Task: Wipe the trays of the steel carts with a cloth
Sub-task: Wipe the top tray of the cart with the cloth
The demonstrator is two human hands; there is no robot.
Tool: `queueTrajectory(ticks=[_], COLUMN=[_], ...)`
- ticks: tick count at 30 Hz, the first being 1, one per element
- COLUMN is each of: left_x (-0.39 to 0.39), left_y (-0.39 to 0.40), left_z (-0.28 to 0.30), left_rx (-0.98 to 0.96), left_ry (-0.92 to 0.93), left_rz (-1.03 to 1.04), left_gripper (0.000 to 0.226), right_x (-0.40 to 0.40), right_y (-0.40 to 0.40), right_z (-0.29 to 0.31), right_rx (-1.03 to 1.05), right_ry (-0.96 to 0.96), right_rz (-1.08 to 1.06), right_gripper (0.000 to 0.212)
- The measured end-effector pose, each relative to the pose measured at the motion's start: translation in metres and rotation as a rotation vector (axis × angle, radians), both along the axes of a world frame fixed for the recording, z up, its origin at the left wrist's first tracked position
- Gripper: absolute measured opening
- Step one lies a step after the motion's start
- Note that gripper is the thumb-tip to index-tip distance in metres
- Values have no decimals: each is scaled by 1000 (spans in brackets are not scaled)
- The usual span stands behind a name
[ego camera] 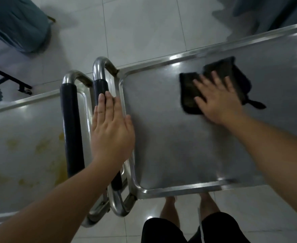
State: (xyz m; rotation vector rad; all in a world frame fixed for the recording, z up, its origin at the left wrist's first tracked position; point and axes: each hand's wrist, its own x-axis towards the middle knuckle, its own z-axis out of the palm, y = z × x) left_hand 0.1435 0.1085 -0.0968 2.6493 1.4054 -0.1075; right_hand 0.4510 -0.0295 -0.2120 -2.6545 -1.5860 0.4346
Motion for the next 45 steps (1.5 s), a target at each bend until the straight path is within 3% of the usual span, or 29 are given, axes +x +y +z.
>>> queueTrajectory(ticks=[5, 11, 14, 19, 25, 28, 34, 37, 41, 45], left_x=[1, -2, 0, 1, 2, 3, 3, 3, 3, 1], left_y=[-1, 0, 0, -2, -2, -2, -2, -3, -1, 0], left_z=[1, -2, -1, 1, 3, 6, 7, 7, 5, 5], left_rx=[-31, -11, 7, 40, 23, -3, -9, -3, 3, 9], left_ry=[-13, 3, 4, 22, 21, 8, -13, -21, -30, -42], left_rz=[-1, -5, -13, -26, -15, -9, -12, -15, -17, -10], left_gripper=[68, 67, 67, 66, 67, 66, 65, 65, 66, 67], right_x=[112, 55, -31, -185, -164, -93, 92, 145, 125, 39], right_y=[-34, 26, 76, 149, 152, 138, 86, 53, 81, 140], right_z=[1, 4, 7, 13, 7, 4, 6, 8, 11, 9], right_rx=[-82, -57, -10, 33, 56, 72, -3, -39, -14, 5], right_ry=[-27, -35, -2, 106, 77, 57, -51, -54, -20, 3], right_rz=[-443, -608, -385, 334, 645, 457, -264, -581, -751, -577], right_gripper=[76, 77, 73, 67, 71, 67, 73, 77, 77, 75])
